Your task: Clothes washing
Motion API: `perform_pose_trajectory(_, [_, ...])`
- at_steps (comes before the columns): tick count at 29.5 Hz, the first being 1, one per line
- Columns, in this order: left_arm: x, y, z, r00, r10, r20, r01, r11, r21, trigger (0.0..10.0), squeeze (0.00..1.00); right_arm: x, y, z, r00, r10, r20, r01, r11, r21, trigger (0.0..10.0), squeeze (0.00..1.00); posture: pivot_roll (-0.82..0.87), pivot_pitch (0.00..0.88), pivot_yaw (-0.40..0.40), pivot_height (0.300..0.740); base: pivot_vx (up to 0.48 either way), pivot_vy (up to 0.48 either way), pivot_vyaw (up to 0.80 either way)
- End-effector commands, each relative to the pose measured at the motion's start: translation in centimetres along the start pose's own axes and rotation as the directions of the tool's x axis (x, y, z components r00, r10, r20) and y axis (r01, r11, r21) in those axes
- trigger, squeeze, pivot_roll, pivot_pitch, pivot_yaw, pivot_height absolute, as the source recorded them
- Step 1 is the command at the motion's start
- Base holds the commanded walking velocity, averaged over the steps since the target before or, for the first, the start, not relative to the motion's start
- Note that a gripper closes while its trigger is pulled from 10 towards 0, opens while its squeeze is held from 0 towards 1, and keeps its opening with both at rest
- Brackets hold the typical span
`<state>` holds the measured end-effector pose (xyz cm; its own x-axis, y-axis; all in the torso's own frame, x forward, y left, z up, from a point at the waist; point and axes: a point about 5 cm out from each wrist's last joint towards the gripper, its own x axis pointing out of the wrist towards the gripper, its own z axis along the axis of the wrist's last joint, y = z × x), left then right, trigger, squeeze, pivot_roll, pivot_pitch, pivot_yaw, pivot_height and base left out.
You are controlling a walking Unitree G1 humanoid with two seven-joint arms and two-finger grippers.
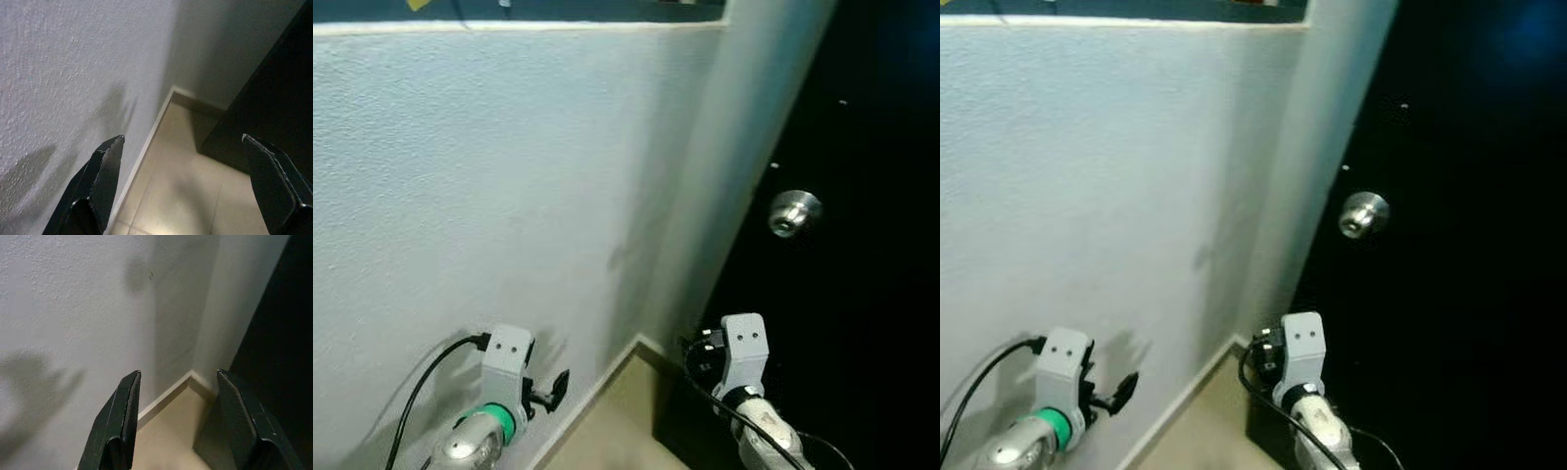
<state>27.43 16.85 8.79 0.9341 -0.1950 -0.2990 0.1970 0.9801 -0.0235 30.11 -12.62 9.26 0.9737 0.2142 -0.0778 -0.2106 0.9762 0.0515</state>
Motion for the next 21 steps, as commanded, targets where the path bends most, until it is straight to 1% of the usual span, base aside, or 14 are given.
perform_pose_trajectory(1, [0.1, -0.27, -0.53, 1.0, -0.014, -0.026, 0.013, 1.0, -0.024, 10.0, 0.0, -0.08, -0.15, -0.36, 1.0, -0.009, -0.018, 0.009, 1.0, 0.001, 10.0, 0.0, -0.04, 0.011, -0.007, 0.74, 0.0, 0.0, -0.8])
perform_pose_trajectory(3, [0.0, -0.06, -0.61, 1.0, -0.008, -0.027, 0.006, 0.999, -0.047, 10.0, 0.0, -0.17, -0.01, -0.46, 1.0, -0.013, -0.02, 0.013, 1.0, 0.002, 10.0, 0.0, -0.04, 0.02, -0.005, 0.74, 0.0, 0.0, -0.8])
perform_pose_trajectory(7, [-0.07, -0.21, -0.57, 0.999, -0.024, -0.031, 0.023, 0.999, -0.032, 10.0, 0.0, -0.24, -0.13, -0.47, 1.0, -0.016, -0.022, 0.016, 1.0, 0.009, 10.0, 0.0, -0.03, 0.024, -0.008, 0.74, 0.0, 0.0, -0.8])
perform_pose_trajectory(11, [-0.16, 0.01, -0.7, 0.999, 0.002, -0.035, -0.002, 1.0, -0.022, 10.0, 0.0, -0.4, -0.42, -0.87, 0.999, -0.012, -0.036, 0.012, 1.0, 0.0, 10.0, 0.0, -0.02, 0.038, -0.013, 0.74, 0.0, 0.0, -0.8])
perform_pose_trajectory(16, [-0.32, 0.3, -0.73, 0.999, 0.008, -0.038, -0.009, 1.0, -0.021, 10.0, 0.0, -0.45, -0.33, -0.83, 0.999, -0.01, -0.036, 0.01, 1.0, 0.0, 10.0, 0.0, -0.02, 0.037, -0.009, 0.74, 0.0, 0.0, -0.8])
perform_pose_trajectory(17, [-0.32, 0.33, -0.42, 1.0, 0.004, -0.013, -0.004, 1.0, -0.001, 10.0, 0.0, -0.46, -0.31, -0.8, 0.999, -0.01, -0.035, 0.01, 1.0, 0.001, 10.0, 0.0, -0.02, 0.035, -0.009, 0.74, 0.0, 0.0, -0.8])
perform_pose_trajectory(18, [-0.32, 0.33, -0.42, 1.0, 0.004, -0.013, -0.004, 1.0, -0.001, 10.0, 0.0, -0.46, -0.31, -0.8, 0.999, -0.01, -0.035, 0.01, 1.0, 0.001, 10.0, 0.0, -0.02, 0.035, -0.009, 0.74, 0.0, 0.0, -0.8])
perform_pose_trajectory(20, [-0.17, 0.47, 0.05, 0.999, 0.027, 0.029, -0.029, 0.998, 0.062, 10.0, 0.0, -0.48, -0.32, -0.83, 0.999, -0.012, -0.034, 0.012, 1.0, 0.001, 10.0, 0.0, -0.02, 0.029, -0.009, 0.74, 0.0, 0.0, -0.8])
perform_pose_trajectory(21, [-0.17, 0.47, 0.05, 0.999, 0.027, 0.029, -0.029, 0.998, 0.062, 10.0, 0.0, -0.48, -0.32, -0.83, 0.999, -0.012, -0.034, 0.012, 1.0, 0.001, 10.0, 0.0, -0.02, 0.029, -0.009, 0.74, 0.0, 0.0, -0.8])
